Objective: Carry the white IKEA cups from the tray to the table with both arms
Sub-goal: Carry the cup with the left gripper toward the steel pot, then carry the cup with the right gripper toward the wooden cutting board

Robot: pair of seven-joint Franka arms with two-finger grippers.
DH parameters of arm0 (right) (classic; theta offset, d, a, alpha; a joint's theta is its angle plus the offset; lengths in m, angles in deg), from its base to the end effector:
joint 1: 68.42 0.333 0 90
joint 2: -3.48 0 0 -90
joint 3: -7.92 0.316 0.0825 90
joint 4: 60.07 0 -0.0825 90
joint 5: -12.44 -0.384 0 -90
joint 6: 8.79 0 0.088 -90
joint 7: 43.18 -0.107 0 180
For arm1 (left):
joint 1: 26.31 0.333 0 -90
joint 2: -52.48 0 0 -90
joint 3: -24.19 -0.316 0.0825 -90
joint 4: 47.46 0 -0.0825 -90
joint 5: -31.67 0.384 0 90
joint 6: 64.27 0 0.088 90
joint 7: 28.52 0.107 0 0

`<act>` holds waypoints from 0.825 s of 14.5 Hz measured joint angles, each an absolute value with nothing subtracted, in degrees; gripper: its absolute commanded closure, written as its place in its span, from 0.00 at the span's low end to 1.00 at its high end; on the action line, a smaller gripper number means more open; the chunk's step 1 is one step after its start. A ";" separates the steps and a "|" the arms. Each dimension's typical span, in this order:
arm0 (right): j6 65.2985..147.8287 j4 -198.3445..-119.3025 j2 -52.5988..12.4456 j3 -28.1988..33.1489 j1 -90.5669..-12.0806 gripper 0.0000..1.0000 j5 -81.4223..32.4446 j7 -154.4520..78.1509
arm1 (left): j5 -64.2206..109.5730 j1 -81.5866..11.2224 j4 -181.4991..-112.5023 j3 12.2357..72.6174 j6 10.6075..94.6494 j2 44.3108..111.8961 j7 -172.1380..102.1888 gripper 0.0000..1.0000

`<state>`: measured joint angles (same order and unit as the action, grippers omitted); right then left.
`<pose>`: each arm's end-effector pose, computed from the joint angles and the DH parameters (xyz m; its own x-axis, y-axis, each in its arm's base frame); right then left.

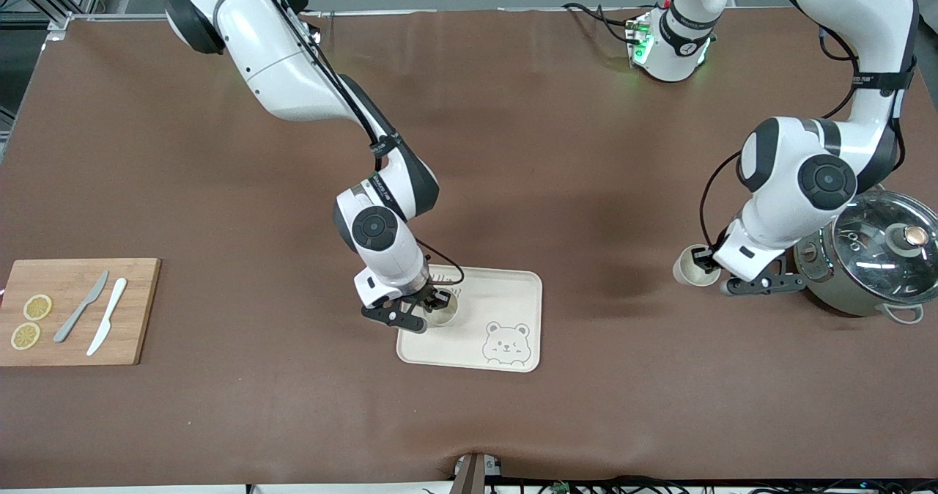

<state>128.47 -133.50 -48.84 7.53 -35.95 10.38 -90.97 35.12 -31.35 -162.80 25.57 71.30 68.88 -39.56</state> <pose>0.6498 0.4093 0.2162 0.9475 -0.2979 0.1163 -0.2776 -0.9467 -0.1636 0.6011 -0.0664 0.3179 0.9966 0.0392 0.0723 0.0411 -0.9988 -0.0247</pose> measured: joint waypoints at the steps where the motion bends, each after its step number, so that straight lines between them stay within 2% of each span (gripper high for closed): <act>1: 128.47 -133.50 -48.84 7.53 -35.95 1.00 10.38 -90.97 | 34.93 -30.68 -165.09 25.64 73.47 68.38 -38.91 1.00; 9: 127.95 -132.44 -48.45 7.14 -36.01 1.00 10.38 -90.97 | 31.34 -28.68 -176.24 25.84 78.52 62.37 -33.36 1.00; 12: 121.81 -131.34 -46.58 6.78 -36.32 1.00 10.36 -90.97 | 31.23 -28.68 -182.04 25.97 85.71 61.35 -33.13 1.00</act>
